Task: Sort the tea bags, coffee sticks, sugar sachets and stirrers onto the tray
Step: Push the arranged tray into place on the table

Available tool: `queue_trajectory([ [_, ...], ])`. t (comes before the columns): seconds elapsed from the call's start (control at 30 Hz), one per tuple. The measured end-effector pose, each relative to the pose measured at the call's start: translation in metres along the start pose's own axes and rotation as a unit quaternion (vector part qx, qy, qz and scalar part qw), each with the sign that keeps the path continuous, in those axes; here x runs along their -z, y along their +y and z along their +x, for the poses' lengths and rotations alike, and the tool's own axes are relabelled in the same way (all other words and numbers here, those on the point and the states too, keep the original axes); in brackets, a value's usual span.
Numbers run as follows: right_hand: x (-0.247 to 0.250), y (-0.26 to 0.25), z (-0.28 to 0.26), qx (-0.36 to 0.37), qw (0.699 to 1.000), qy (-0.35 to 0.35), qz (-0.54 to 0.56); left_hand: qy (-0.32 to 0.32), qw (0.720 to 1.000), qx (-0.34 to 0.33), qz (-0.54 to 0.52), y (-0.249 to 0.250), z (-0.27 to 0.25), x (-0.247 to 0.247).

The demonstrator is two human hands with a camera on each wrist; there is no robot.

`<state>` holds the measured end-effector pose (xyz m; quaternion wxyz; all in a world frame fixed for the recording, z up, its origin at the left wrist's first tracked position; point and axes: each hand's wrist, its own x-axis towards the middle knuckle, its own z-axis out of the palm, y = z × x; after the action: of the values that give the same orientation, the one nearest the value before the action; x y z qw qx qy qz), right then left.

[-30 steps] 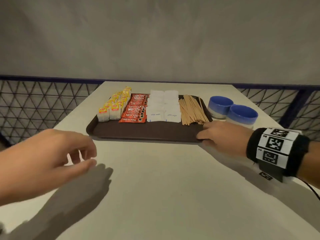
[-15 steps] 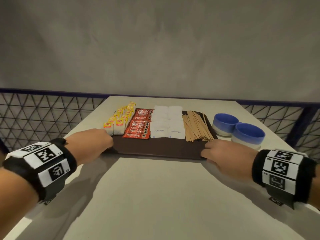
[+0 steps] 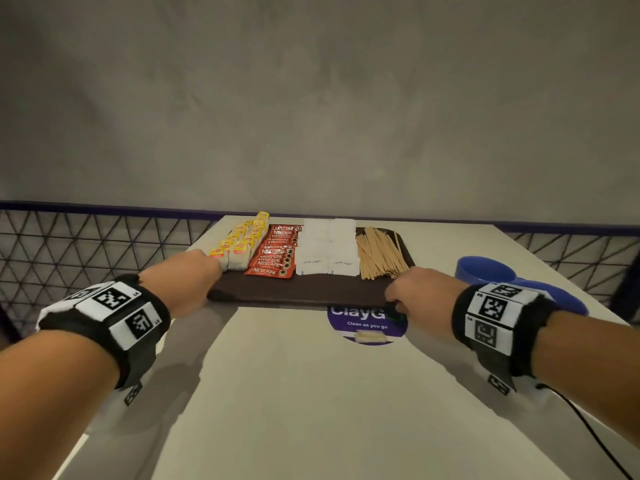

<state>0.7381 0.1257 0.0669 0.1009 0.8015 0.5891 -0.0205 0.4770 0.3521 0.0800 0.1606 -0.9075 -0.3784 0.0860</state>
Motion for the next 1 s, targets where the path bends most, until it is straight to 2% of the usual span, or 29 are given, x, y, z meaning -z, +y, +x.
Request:
queue_trajectory([
  [0.1, 0.0, -0.003, 0.028, -0.009, 1.0, 0.005, -0.03, 0.004, 0.999, 0.019, -0.037, 0.0, 0.011, 0.001],
  [0.3, 0.007, -0.005, 0.077, -0.029, 0.998, 0.024, -0.051, -0.064, 0.995, 0.038, -0.073, -0.007, 0.03, 0.001],
  [0.43, 0.009, -0.003, 0.095, -0.037, 0.998, 0.032, -0.041, -0.087, 0.992, 0.036, -0.088, -0.015, 0.036, -0.001],
  [0.8, 0.014, 0.0, 0.104, -0.05, 0.998, 0.031, 0.016, -0.083, 0.993, 0.026, -0.079, -0.02, 0.049, -0.017],
  [1.0, 0.021, -0.002, 0.096, -0.054, 0.996, 0.029, 0.069, -0.098, 0.99, -0.002, -0.096, -0.026, 0.034, -0.006],
])
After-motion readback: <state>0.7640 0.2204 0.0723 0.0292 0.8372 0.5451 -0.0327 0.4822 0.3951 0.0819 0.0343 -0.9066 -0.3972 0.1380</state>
